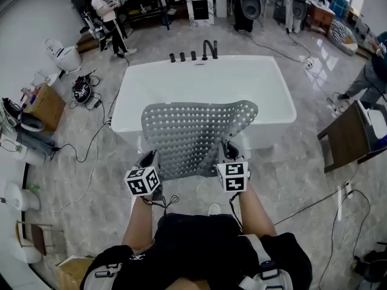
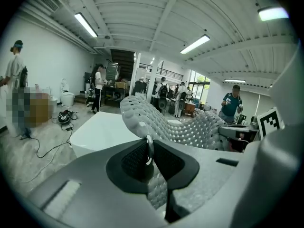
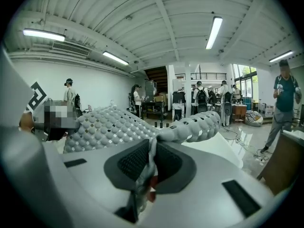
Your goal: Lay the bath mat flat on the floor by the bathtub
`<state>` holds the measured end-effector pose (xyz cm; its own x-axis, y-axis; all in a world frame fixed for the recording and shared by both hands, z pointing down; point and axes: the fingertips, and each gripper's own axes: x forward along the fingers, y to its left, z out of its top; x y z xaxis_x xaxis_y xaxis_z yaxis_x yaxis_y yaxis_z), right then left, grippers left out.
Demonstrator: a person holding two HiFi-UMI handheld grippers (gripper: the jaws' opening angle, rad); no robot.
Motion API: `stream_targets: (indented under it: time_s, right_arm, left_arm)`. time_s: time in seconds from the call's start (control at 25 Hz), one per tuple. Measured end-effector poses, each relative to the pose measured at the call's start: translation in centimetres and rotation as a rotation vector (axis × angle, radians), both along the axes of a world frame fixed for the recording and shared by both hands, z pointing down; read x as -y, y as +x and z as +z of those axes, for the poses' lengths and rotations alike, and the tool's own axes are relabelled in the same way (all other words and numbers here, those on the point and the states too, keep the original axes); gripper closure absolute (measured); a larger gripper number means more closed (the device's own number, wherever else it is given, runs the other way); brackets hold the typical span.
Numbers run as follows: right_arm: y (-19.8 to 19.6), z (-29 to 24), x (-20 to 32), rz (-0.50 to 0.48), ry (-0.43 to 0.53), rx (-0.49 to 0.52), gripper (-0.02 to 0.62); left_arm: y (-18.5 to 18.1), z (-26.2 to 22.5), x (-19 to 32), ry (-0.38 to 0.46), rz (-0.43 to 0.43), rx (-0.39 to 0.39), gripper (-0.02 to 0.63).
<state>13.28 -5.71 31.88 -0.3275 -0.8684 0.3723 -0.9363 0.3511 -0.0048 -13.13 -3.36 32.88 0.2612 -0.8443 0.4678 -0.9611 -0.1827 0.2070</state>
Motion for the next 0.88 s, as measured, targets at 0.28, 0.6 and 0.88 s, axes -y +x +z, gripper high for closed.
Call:
stream_targets:
  time_s: [0.28,0.6,0.88]
  right_arm:
    - [-1.9,2.4,2.2,-0.028,-0.068,-0.016,0.557]
    - [-5.1,4.3,2.2,-0.033,-0.112,-0.043,0.557]
    - [-6.5,7.0,0.7,-0.035,-0.182,-0.083,0.557]
  left_arm:
    - [-1.6,1.8,2.6,-0.047,0.010,0.042,0.569]
    - [-5.9,4.0,2.5,-0.105,0.025,0.057,0.569]
    - [-8.9,6.9,1.7,-0.189,-0.003,0.048,0.568]
